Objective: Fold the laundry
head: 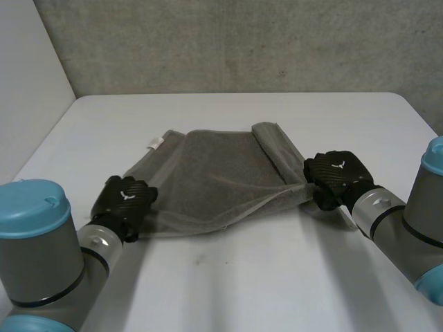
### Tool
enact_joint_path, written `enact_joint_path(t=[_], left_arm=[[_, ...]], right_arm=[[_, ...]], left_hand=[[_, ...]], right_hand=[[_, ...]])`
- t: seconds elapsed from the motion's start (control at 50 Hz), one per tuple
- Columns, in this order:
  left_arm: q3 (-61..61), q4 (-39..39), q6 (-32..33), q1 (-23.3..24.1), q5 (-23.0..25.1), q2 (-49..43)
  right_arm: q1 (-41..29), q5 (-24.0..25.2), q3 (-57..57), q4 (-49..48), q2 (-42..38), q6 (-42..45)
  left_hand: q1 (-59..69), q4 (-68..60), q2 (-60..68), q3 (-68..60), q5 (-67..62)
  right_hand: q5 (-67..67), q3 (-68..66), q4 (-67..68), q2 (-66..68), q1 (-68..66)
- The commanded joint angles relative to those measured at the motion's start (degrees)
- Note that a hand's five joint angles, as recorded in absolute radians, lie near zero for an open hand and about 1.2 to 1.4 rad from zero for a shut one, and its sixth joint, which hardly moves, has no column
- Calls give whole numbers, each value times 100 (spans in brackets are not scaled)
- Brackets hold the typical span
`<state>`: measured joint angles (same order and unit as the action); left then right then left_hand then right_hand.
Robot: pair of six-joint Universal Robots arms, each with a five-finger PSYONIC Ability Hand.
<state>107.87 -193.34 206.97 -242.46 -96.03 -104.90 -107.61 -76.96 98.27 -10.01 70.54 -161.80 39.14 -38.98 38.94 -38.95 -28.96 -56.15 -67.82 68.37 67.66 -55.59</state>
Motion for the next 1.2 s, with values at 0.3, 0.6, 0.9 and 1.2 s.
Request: enact_joint_path(t=[0.3,0.6,0.9,1.2], left_arm=[[130,280,-887,-240,-30,-179],[-960,-46,-825,-249,-48,-1217],[-1566,-310,-887,-214,-30,-1665],[-1953,-310,-878,-231,-30,-2008]], right_arm=[[-84,49,61,43,-67,87],[-84,84,149,16,-67,105],[-84,93,166,8,-119,122],[-84,102,105,-1,-207,140]], left_hand=[[-400,384,-381,381,383],[184,-200,204,-203,-202],[859,-875,878,-878,-876],[2404,-2420,2423,-2422,-2421]], right_hand=[[-1385,-1218,1163,1234,-2441],[-1385,-1218,1163,1234,-2441],[-1385,-1218,1163,1234,-2441],[-1385,-1218,1163,1234,-2441]])
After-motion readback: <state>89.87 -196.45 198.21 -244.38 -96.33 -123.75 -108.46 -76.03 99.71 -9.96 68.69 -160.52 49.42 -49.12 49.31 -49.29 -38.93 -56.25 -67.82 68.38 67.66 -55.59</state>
